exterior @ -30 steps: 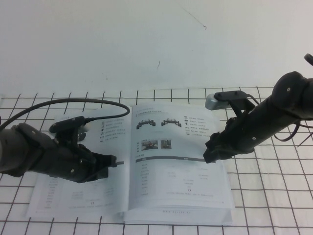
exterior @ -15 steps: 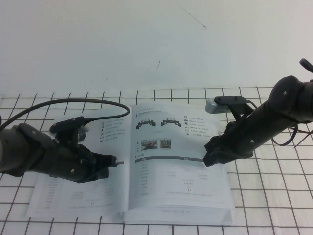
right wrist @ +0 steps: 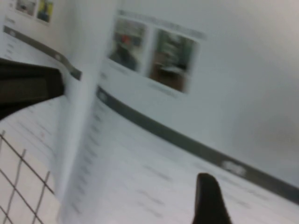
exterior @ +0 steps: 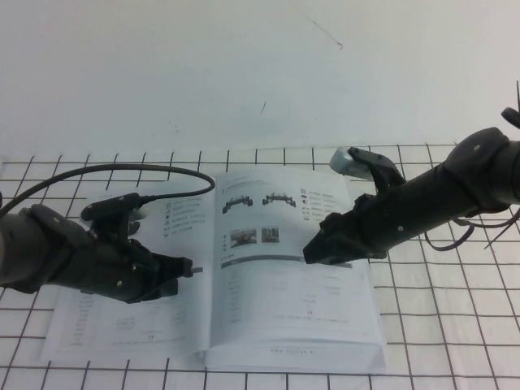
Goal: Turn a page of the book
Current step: Open the closed book
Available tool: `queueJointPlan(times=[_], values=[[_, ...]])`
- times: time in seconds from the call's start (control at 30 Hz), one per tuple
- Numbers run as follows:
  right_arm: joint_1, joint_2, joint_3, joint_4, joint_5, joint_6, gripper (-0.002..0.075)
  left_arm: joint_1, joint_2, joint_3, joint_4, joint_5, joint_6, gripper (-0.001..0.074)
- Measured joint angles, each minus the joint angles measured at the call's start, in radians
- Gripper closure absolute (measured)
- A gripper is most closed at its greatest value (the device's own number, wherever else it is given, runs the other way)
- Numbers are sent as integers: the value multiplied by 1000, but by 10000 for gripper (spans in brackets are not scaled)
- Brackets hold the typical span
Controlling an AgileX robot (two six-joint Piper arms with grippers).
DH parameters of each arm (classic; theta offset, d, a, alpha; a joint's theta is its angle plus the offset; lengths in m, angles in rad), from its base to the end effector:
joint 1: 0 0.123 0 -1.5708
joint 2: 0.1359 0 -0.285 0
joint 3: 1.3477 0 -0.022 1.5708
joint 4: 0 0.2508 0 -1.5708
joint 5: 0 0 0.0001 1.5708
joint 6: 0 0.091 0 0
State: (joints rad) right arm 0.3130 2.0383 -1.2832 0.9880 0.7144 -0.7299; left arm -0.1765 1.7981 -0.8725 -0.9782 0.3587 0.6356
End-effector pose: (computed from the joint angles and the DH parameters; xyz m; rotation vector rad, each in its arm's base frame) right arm 0.3708 0.1724 0.1513 -0.4384 2.6491 0.9137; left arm 0.3192 -0.0839 0.1423 -0.0731 2.6494 -0.5548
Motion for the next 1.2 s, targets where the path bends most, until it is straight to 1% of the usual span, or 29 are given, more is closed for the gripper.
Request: queueJointPlan(times=[0.1, 0.17, 0.23, 0.3, 0.4, 0.57, 0.67, 0.93, 1.2], values=[[2, 0, 0, 93, 20, -54, 325, 0, 0, 0, 0, 0, 0, 738], [3, 0, 0, 124, 26, -80, 326, 0, 0, 0, 0, 0, 0, 737], [3, 0, -9, 124, 36, -89, 325, 0, 0, 0, 0, 0, 0, 737], [-2, 0, -38, 88, 62, -86, 325, 0, 0, 0, 0, 0, 0, 737], [-15, -4, -107, -59, 110, -18, 326, 0, 0, 0, 0, 0, 0, 737], [-19, -12, -191, -433, 199, 239, 328, 0, 6, 0, -2, 0, 0, 737], [-21, -5, -192, -552, 220, 305, 328, 0, 8, 0, -2, 0, 0, 737], [-25, 49, -192, -550, 221, 332, 328, 0, 8, 0, -8, 0, 0, 737], [-25, 65, -193, -462, 208, 324, 328, 0, 8, -2, -14, -2, 0, 737]])
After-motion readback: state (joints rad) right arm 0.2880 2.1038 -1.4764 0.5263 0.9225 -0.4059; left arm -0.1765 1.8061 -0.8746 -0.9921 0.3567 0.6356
